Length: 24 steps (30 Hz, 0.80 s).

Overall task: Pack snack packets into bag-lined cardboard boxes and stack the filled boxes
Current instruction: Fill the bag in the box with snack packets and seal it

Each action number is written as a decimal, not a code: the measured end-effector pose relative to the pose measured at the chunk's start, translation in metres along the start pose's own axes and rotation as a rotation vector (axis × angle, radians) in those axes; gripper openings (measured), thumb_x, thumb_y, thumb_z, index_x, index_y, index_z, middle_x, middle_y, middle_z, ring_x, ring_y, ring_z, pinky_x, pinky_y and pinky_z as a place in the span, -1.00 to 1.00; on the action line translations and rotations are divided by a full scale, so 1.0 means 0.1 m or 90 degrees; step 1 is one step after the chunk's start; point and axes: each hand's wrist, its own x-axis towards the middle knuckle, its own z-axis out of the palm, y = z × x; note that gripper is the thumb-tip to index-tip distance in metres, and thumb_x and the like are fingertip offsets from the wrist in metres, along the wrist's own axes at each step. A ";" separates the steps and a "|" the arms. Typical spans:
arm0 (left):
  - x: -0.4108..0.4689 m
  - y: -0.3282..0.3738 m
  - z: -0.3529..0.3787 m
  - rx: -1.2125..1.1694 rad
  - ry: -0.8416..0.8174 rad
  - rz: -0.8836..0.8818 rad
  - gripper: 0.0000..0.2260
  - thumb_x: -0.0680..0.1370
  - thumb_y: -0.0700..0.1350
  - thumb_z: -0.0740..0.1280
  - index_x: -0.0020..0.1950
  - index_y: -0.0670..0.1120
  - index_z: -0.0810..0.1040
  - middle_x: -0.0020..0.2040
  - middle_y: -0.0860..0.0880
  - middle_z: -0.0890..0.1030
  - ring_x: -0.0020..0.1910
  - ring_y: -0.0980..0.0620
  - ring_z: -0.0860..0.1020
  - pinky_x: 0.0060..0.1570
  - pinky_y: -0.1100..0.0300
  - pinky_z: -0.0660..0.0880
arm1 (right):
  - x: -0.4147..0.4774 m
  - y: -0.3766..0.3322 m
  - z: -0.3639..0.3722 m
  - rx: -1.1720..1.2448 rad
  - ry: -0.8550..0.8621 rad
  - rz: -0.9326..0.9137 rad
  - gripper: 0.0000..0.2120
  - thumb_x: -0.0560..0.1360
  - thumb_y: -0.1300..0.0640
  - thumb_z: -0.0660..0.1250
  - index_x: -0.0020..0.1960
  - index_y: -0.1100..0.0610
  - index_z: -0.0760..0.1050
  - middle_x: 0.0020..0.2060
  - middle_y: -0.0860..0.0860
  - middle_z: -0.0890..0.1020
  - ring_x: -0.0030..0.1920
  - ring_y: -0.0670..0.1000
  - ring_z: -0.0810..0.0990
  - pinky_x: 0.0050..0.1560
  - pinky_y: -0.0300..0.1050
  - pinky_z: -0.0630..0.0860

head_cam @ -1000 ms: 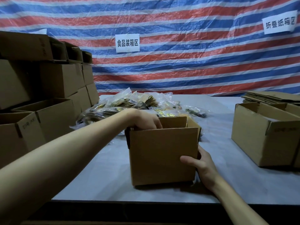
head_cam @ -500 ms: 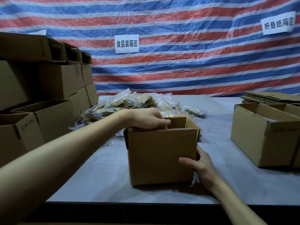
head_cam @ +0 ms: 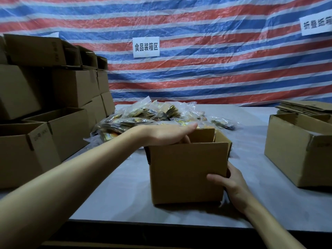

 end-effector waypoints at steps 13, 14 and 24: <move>-0.31 -1.80 0.00 -0.040 0.672 -0.128 -0.81 0.65 -0.09 0.29 0.08 -0.19 0.59 0.03 -0.20 0.63 0.05 -0.21 0.58 0.10 -0.13 0.52 | -0.01 -0.05 0.05 0.036 0.016 0.012 -0.35 -0.01 -0.23 0.69 0.06 -0.19 0.68 0.05 -0.02 0.74 0.02 0.00 0.72 -0.11 -0.26 0.63; -0.32 -2.00 0.09 0.035 0.629 -0.204 -0.76 0.62 -0.07 0.31 0.21 -0.18 0.56 0.18 -0.21 0.59 0.21 -0.22 0.53 0.23 -0.14 0.47 | 0.00 -0.05 0.05 0.038 0.019 0.011 -0.39 0.01 -0.18 0.68 0.06 -0.19 0.68 0.04 -0.01 0.74 0.01 0.01 0.73 -0.12 -0.25 0.63; -0.29 -2.44 0.45 0.319 0.559 -0.344 -0.60 0.62 0.10 0.25 0.35 -0.13 0.48 0.18 -0.22 0.55 0.20 -0.25 0.49 0.10 -0.06 0.44 | 0.00 -0.01 0.03 0.027 0.026 0.014 -0.45 0.13 0.03 0.60 0.12 -0.06 0.61 0.03 -0.02 0.74 0.01 0.00 0.72 -0.12 -0.18 0.65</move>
